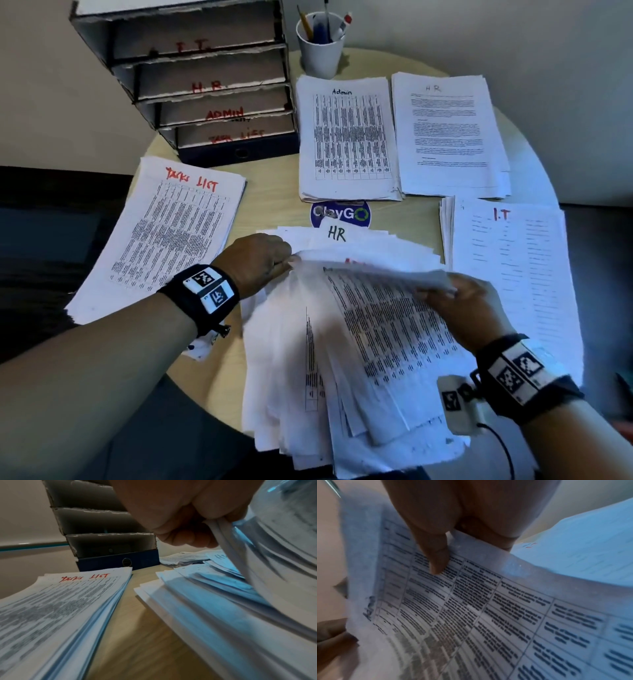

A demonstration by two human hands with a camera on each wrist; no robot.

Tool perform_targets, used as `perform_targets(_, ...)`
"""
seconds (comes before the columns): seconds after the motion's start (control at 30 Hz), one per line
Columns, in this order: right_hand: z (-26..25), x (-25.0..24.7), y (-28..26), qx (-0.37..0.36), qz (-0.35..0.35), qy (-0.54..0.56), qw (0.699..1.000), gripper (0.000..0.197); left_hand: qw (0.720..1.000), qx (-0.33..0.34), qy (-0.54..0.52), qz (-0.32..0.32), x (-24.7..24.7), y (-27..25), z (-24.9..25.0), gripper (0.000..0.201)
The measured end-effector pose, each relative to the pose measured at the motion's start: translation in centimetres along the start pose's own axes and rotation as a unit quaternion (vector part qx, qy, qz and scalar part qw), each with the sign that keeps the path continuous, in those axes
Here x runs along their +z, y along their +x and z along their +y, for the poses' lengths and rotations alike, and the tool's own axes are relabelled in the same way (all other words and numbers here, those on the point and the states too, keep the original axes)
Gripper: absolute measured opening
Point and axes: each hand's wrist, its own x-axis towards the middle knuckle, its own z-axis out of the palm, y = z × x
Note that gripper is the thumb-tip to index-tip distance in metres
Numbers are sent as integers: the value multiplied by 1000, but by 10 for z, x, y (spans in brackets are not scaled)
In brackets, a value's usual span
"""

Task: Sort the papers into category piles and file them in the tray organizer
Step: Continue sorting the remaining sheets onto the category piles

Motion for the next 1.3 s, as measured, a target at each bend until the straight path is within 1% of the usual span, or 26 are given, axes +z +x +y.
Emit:
perform_targets(0.03, -1, 1, -7, -5, -15, 21, 1000, 49, 1000, -11, -14, -8, 1, 0, 1, 43)
perform_targets(0.07, 2, -1, -15, -33, -19, 14, 999, 54, 999, -26, -32, -18, 1, 0, 1, 42)
perform_targets(0.1, 1, -3, -25, -68, -20, 1, 997, 54, 997, -45, -56, -22, 3, -1, -1, 38)
perform_targets(0.17, 9, -11, -44, -118, -33, 26, 992, 42, 988, -105, -106, -32, 7, -1, -6, 22)
perform_targets(0.2, 13, -15, -52, -128, -54, 56, 989, 36, 982, -130, -129, -35, 8, -2, -7, 19)
perform_targets(0.27, 17, -20, -60, -107, -71, 109, 986, 23, 974, -160, -159, -34, 8, 0, -6, 20)
perform_targets(0.3, 15, -20, -62, -94, -62, 123, 986, 20, 972, -169, -162, -32, 8, 2, -5, 19)
perform_targets(0.37, 13, -18, -58, -77, -36, 127, 988, 28, 976, -162, -139, -32, 5, 6, -1, 16)
perform_targets(0.43, 10, -12, -50, -61, -36, 141, 987, 37, 981, -155, -109, -31, 2, 8, 3, 14)
perform_targets(0.5, 10, -6, -40, -56, -35, 124, 990, 47, 985, -144, -89, -29, 1, 7, 7, 16)
perform_targets(0.57, 12, 0, -29, -52, -19, 78, 995, 40, 991, -121, -50, -31, -1, 5, 11, 17)
perform_targets(0.63, 10, 3, -18, -48, 11, 31, 998, 28, 994, -99, -23, -30, -3, 4, 14, 10)
perform_targets(0.7, 7, 6, -4, -65, 53, 2, 996, 33, 996, -81, -9, -21, -6, 1, 15, 9)
perform_targets(0.73, 8, 7, 4, -69, 55, 8, 996, 40, 998, -67, -2, -18, -5, -1, 15, 16)
perform_targets(0.8, 6, 6, 16, -56, 33, 32, 997, 51, 1000, -21, 17, -6, -3, -5, 11, 27)
perform_targets(0.83, 4, 6, 19, -49, 21, 31, 998, 51, 1000, -7, 17, -6, -2, -6, 10, 27)
perform_targets(0.9, 1, 5, 24, -42, 26, 11, 999, 37, 1000, 9, 7, -2, -1, -7, 9, 26)
perform_targets(0.97, 0, 4, 19, -52, 14, 1, 999, 33, 1000, -10, -19, 0, 1, -7, 5, 30)
perform_targets(1.03, 5, 3, 3, -84, -36, 11, 996, 27, 995, -67, -72, -9, 2, -8, 3, 34)
perform_targets(1.07, 8, 1, -7, -103, -57, 25, 993, 21, 988, -106, -108, -11, 3, -9, 2, 28)
perform_targets(1.1, 11, -4, -15, -100, -82, 42, 991, 16, 979, -141, -149, -10, 4, -9, 0, 19)
perform_targets(1.13, 15, -9, -23, -123, -103, 28, 987, 23, 969, -170, -177, -13, 4, -8, 0, 20)
perform_targets(1.17, 20, -10, -29, -122, -105, 20, 987, 36, 963, -183, -197, -17, 5, -8, -1, 24)
perform_targets(1.2, 22, -15, -36, -132, -114, 49, 983, 37, 959, -193, -205, -28, 5, -6, -1, 25)
perform_targets(1.27, 18, -19, -43, -130, -102, 69, 984, 18, 959, -199, -196, -41, 4, -2, 1, 21)
perform_targets(1.3, 17, -19, -42, -112, -97, 62, 987, 25, 961, -201, -187, -40, 4, 1, 2, 19)
